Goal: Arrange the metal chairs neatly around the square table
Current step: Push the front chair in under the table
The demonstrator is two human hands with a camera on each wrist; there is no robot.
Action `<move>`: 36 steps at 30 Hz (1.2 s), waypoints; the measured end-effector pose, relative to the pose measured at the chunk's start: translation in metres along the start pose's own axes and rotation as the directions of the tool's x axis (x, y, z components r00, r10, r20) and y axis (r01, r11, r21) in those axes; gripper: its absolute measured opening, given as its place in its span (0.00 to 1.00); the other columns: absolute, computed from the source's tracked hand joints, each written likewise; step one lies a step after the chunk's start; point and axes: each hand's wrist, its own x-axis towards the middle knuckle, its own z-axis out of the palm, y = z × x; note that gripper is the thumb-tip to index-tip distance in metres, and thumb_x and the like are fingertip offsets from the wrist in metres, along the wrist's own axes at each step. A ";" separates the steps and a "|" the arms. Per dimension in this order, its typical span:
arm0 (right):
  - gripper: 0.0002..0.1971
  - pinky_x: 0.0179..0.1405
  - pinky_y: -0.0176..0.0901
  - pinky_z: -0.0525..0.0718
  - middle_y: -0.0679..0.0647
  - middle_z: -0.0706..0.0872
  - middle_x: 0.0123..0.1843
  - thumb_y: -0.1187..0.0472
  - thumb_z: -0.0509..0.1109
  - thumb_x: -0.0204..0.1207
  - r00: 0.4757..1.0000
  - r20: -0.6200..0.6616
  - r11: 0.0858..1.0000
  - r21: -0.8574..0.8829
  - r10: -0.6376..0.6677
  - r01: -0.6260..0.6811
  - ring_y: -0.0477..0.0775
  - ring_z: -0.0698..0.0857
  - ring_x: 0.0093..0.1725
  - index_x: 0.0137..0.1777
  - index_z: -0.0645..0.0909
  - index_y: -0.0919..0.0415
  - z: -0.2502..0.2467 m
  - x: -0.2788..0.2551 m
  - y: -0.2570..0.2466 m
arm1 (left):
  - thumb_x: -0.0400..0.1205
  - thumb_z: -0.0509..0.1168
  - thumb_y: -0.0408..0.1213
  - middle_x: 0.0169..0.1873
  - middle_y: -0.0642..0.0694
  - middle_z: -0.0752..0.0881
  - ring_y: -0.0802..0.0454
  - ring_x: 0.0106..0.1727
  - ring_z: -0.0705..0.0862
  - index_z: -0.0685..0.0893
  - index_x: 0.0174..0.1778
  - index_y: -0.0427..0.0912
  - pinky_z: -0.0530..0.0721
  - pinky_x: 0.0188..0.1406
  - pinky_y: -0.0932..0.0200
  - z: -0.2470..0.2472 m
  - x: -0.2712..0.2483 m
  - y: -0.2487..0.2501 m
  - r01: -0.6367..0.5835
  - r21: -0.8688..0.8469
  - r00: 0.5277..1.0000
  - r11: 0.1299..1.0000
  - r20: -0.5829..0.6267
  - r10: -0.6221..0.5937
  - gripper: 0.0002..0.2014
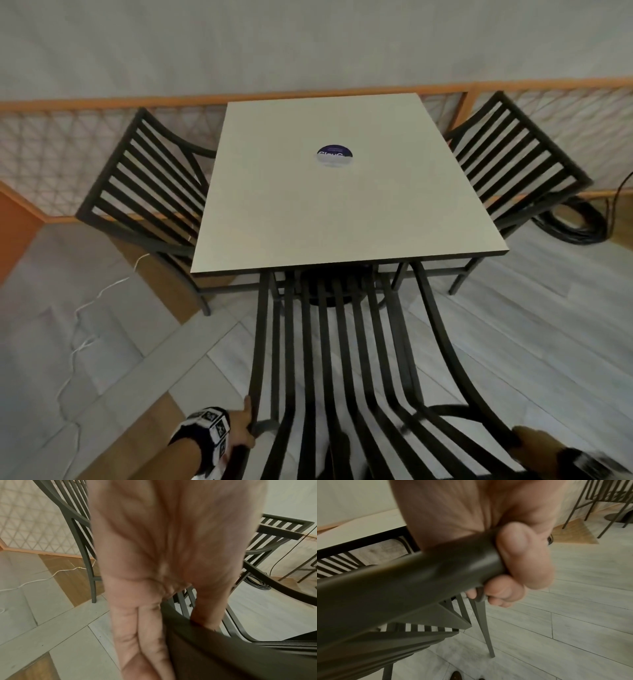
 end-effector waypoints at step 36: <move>0.11 0.43 0.41 0.74 0.58 0.81 0.54 0.56 0.61 0.78 0.999 0.040 0.996 0.088 0.015 -0.019 0.56 0.80 0.50 0.56 0.75 0.60 0.010 -0.006 -0.017 | 0.79 0.65 0.41 0.74 0.34 0.72 0.38 0.66 0.80 0.32 0.80 0.44 0.84 0.61 0.47 0.016 -0.021 -0.013 -0.014 -0.282 0.997 0.959 -0.078 -0.009 0.48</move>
